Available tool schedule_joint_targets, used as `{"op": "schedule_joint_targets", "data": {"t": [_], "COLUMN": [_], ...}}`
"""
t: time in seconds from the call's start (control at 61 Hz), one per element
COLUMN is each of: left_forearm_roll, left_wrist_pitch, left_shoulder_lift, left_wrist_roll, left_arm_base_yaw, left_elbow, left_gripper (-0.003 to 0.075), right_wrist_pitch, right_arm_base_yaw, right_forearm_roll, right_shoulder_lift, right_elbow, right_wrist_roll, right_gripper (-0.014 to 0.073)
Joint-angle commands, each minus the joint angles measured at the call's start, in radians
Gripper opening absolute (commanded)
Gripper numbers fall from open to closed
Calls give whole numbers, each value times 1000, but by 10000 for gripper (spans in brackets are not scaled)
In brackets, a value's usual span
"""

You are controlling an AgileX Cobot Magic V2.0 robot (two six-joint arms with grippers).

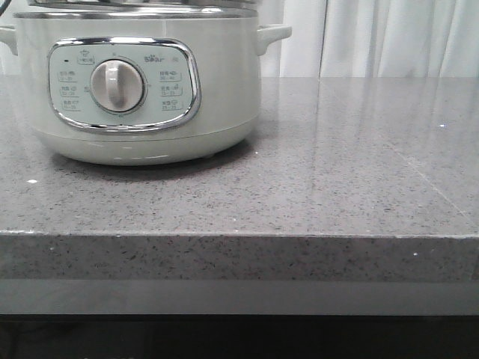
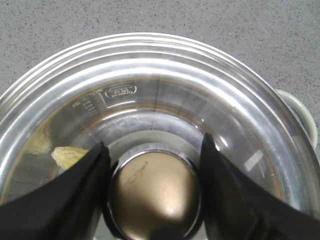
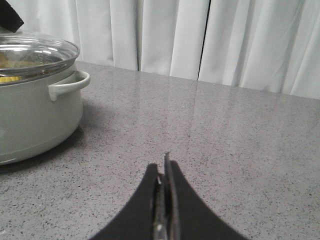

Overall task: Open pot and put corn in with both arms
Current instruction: 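Lower the glass lid back onto the pot with the left gripper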

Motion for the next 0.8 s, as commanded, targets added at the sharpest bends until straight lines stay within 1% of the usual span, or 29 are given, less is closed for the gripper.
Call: {"op": "schedule_joint_targets", "data": {"t": [0.0, 0.115, 0.442, 0.606, 0.786], "left_forearm_roll": [-16, -16, -16, -16, -16], "left_wrist_pitch": [-36, -13, 31, -25, -56], "left_shoulder_lift": [-69, -73, -95, -97, -100], "left_wrist_roll": [-7, -7, -7, -7, -7], "left_arm_base_yaw": [-3, -3, -3, -3, -3], "left_elbow": [-30, -30, -26, 19, 75], "left_gripper": [258, 240, 239, 239, 239], "right_wrist_pitch": [-71, -71, -71, -71, -71], "right_arm_base_yaw": [-5, -5, -5, -5, -5], "right_forearm_roll": [-5, -5, -5, -5, -5], "right_shoulder_lift": [5, 5, 5, 5, 5], "right_elbow": [-24, -24, -24, -24, -24], "right_wrist_roll": [-13, -13, -13, -13, -13], "right_gripper": [-67, -67, -67, -67, -67]}}
